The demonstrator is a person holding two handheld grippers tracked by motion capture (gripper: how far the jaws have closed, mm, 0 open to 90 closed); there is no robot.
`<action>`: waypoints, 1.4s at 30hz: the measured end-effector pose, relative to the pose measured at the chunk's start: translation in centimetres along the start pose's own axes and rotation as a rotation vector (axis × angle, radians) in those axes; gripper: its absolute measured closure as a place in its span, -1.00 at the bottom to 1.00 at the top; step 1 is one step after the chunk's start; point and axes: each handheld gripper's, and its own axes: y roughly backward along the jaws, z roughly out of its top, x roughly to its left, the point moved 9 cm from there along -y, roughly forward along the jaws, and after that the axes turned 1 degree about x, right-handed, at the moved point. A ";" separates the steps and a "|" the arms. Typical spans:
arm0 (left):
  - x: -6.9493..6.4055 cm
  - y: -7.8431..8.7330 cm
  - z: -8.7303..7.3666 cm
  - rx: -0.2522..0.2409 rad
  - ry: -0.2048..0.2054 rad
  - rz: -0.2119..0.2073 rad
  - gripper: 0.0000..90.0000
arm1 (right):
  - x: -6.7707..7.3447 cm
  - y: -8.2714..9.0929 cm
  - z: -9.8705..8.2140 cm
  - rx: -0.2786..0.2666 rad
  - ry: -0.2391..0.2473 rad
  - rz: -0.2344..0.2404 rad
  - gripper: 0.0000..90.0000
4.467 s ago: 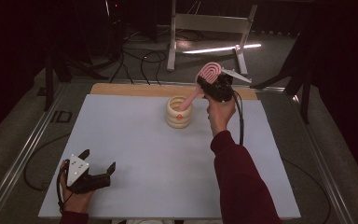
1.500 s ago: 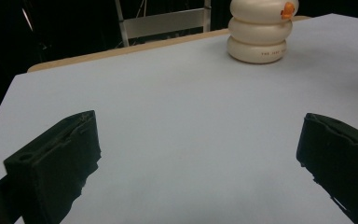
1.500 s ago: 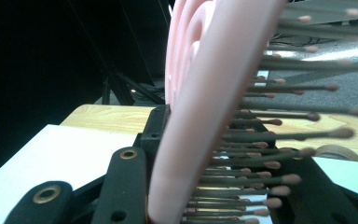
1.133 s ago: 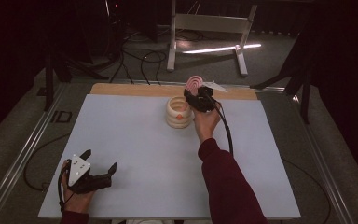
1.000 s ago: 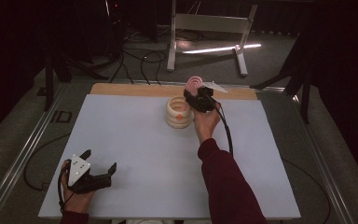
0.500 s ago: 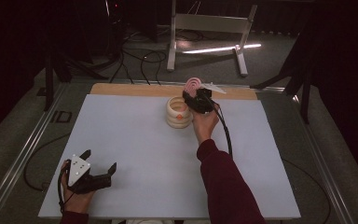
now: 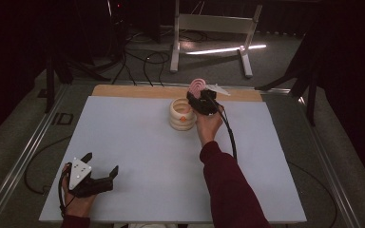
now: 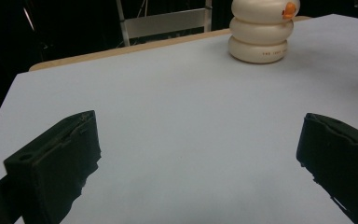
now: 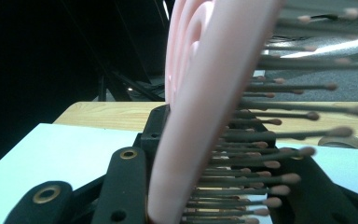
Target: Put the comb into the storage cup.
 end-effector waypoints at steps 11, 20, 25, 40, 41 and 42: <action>0.0 0.0 0.0 0.000 0.000 0.000 -0.99 | 0.6 -0.3 -0.3 -0.006 -0.032 0.033 0.37; 0.0 0.0 -0.1 0.004 -0.001 0.000 -0.99 | 0.8 -0.5 -0.3 -0.009 -0.045 0.041 0.37; 0.0 0.0 -0.1 0.004 0.001 0.000 -0.99 | 0.8 -0.5 -0.3 -0.012 -0.050 0.040 0.37; -0.1 0.0 -0.1 0.005 -0.001 -0.002 -0.99 | 0.5 -0.7 -0.2 -0.005 -0.073 0.050 0.37; -0.1 0.0 -0.1 0.005 -0.001 -0.002 -0.99 | 0.4 -0.6 -0.3 -0.003 -0.073 0.050 0.37; -0.1 0.0 -0.1 0.004 -0.001 -0.002 -0.99 | 0.4 -0.6 -0.3 0.000 -0.075 0.053 0.37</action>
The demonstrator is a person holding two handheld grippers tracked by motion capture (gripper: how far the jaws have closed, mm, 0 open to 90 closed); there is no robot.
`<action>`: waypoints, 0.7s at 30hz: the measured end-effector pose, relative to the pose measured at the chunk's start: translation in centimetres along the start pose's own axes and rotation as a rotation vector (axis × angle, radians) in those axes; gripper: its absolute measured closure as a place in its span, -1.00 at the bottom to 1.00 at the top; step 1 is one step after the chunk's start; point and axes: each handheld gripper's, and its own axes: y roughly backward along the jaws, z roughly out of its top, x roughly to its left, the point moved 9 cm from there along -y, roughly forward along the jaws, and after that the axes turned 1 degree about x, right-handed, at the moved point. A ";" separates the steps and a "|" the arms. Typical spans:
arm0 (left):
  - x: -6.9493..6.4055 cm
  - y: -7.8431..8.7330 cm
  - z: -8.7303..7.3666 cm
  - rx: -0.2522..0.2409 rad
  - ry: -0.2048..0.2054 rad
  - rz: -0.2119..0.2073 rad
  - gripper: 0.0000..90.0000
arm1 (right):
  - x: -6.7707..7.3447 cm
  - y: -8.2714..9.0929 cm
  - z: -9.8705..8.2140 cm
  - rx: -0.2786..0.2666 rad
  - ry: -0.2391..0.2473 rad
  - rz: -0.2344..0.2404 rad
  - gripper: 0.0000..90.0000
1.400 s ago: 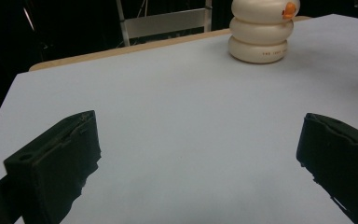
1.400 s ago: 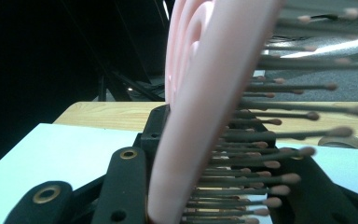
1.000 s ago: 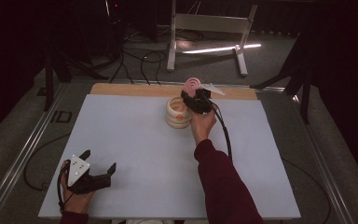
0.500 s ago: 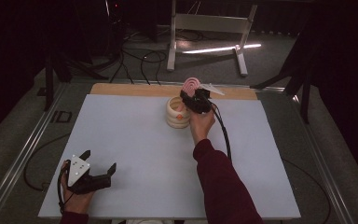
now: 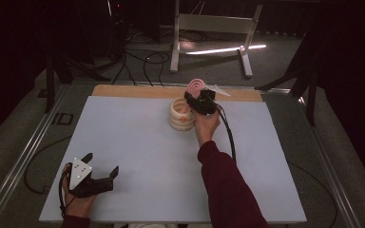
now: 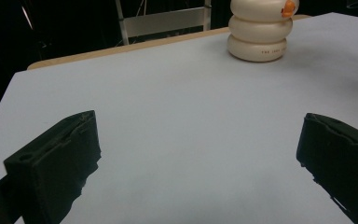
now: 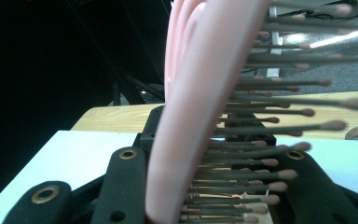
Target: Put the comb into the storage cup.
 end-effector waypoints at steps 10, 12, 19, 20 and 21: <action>-0.1 0.0 0.0 -0.001 -0.001 -0.001 -0.99 | -0.5 0.2 -0.2 0.026 0.008 -0.017 0.34; -0.1 0.0 0.0 0.001 -0.003 -0.001 -0.99 | -0.7 0.3 -0.2 0.033 0.016 -0.028 0.33; -0.1 -0.1 0.0 0.002 -0.004 -0.002 -0.99 | -1.1 0.5 -0.2 0.040 0.025 -0.043 0.30; -0.1 0.0 0.0 0.002 -0.004 -0.002 -0.99 | -1.1 0.5 -0.2 0.042 0.029 -0.045 0.30; -0.1 0.0 0.0 0.002 -0.004 -0.002 -0.99 | -1.2 0.5 -0.2 0.042 0.029 -0.046 0.30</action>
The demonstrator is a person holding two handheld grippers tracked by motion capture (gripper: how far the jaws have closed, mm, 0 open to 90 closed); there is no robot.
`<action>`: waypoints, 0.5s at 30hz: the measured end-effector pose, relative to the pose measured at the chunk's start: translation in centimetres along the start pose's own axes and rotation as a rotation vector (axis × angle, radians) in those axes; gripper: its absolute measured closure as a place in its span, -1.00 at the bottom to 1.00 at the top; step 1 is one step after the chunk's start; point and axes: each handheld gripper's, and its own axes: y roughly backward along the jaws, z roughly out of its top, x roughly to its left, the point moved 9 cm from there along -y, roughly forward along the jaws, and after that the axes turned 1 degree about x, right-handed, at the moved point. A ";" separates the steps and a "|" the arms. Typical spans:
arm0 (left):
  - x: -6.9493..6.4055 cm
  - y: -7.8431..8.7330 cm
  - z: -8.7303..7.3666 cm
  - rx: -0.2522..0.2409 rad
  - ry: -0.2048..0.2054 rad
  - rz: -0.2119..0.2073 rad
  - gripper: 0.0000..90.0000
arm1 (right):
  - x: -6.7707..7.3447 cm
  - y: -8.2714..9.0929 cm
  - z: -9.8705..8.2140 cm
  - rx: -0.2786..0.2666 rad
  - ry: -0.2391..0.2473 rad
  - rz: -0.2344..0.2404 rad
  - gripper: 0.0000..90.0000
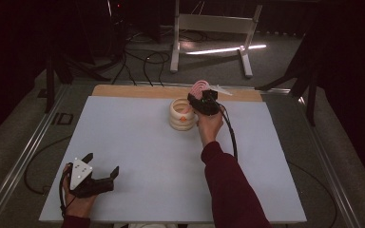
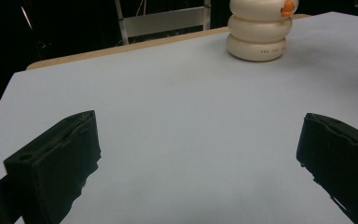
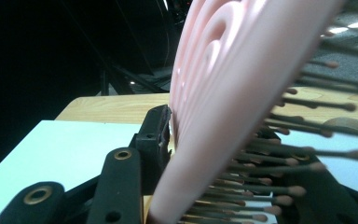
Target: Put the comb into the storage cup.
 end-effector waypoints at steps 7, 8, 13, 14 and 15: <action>0.0 0.0 0.0 0.001 -0.001 -0.001 -0.99 | -0.2 0.0 -0.1 0.004 0.011 0.000 0.28; 0.0 0.0 0.0 0.001 0.000 -0.001 -0.99 | -0.2 0.0 -0.2 0.007 0.014 0.001 0.28; 0.0 0.0 0.0 0.002 -0.001 -0.001 -0.99 | -0.4 0.1 -0.2 0.010 0.025 -0.002 0.28; 0.0 0.0 0.0 0.001 -0.001 -0.001 -0.99 | -0.4 0.1 -0.2 0.010 0.027 -0.005 0.27; 0.0 0.0 0.0 0.001 0.000 -0.001 -0.99 | -0.4 0.1 -0.2 0.011 0.027 -0.005 0.27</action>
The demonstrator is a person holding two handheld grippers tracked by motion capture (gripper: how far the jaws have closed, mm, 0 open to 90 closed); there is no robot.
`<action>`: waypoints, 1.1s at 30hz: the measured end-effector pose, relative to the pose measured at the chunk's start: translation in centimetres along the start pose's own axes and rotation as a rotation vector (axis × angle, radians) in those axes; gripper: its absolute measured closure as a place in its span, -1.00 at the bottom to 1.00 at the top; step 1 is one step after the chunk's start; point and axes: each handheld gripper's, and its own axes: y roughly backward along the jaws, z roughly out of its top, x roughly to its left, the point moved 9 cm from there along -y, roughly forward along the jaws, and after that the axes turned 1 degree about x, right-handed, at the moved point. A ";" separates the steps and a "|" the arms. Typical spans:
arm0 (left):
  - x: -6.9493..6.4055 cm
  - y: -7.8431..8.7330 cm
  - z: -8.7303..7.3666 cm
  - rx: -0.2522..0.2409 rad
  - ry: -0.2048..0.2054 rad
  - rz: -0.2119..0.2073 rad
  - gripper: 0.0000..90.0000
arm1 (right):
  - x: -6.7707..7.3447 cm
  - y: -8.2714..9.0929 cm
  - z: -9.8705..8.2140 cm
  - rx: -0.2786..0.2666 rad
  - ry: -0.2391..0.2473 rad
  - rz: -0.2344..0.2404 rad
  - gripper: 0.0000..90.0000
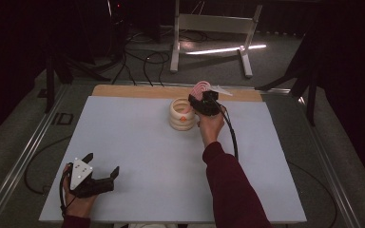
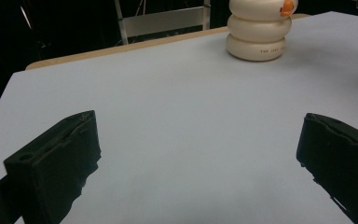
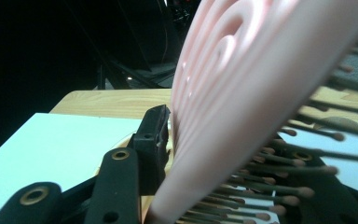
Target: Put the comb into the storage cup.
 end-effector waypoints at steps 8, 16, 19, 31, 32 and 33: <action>0.0 0.0 0.0 0.000 0.001 0.000 -0.99 | -0.3 -0.1 -0.2 0.007 0.014 -0.012 0.18; -0.1 -0.1 0.0 0.002 -0.001 0.000 -0.99 | -0.4 0.0 -0.2 0.017 0.043 -0.009 -0.01; -0.1 -0.1 0.0 0.002 0.000 -0.001 -0.99 | -0.4 0.0 -0.4 0.037 0.047 -0.001 -0.11; -0.1 -0.2 -0.1 0.003 -0.001 -0.001 -0.99 | -0.8 0.6 -0.6 0.069 0.074 -0.015 -0.60; -0.1 -0.2 -0.1 0.003 -0.001 -0.001 -0.99 | -0.8 0.7 -0.6 0.074 0.079 -0.009 -0.63; -0.1 -0.2 -0.1 0.003 -0.001 -0.001 -0.99 | -0.8 0.7 -0.6 0.077 0.082 -0.008 -0.65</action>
